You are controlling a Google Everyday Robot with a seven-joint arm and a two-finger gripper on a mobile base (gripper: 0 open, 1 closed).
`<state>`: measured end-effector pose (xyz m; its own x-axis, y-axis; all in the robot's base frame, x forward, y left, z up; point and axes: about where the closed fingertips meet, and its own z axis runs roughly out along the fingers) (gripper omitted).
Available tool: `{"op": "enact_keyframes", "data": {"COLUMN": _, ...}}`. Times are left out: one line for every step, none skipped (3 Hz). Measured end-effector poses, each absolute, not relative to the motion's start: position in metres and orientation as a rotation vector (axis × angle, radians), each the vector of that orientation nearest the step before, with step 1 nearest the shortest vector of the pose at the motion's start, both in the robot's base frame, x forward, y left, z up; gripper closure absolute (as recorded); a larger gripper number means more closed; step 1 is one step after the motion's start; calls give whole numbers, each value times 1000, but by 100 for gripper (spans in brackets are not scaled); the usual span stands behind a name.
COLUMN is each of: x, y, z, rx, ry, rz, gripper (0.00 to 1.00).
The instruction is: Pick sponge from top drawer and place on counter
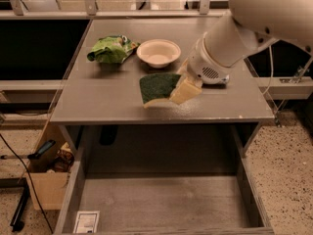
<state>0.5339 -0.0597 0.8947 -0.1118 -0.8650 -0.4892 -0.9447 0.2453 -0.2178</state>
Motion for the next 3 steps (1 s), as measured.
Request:
{"op": "enact_keyframes", "data": {"x": 559, "y": -33, "z": 878, "rx": -1688, "ry": 2014, "rz": 260, "gripper": 100}}
{"op": "enact_keyframes", "data": {"x": 569, "y": -23, "z": 862, "rx": -1709, "ry": 2026, "rz": 293, "gripper": 100}}
{"op": "enact_keyframes", "data": {"x": 576, "y": -19, "z": 847, "rx": -1718, "ry": 2041, "rz": 320, "gripper": 97}}
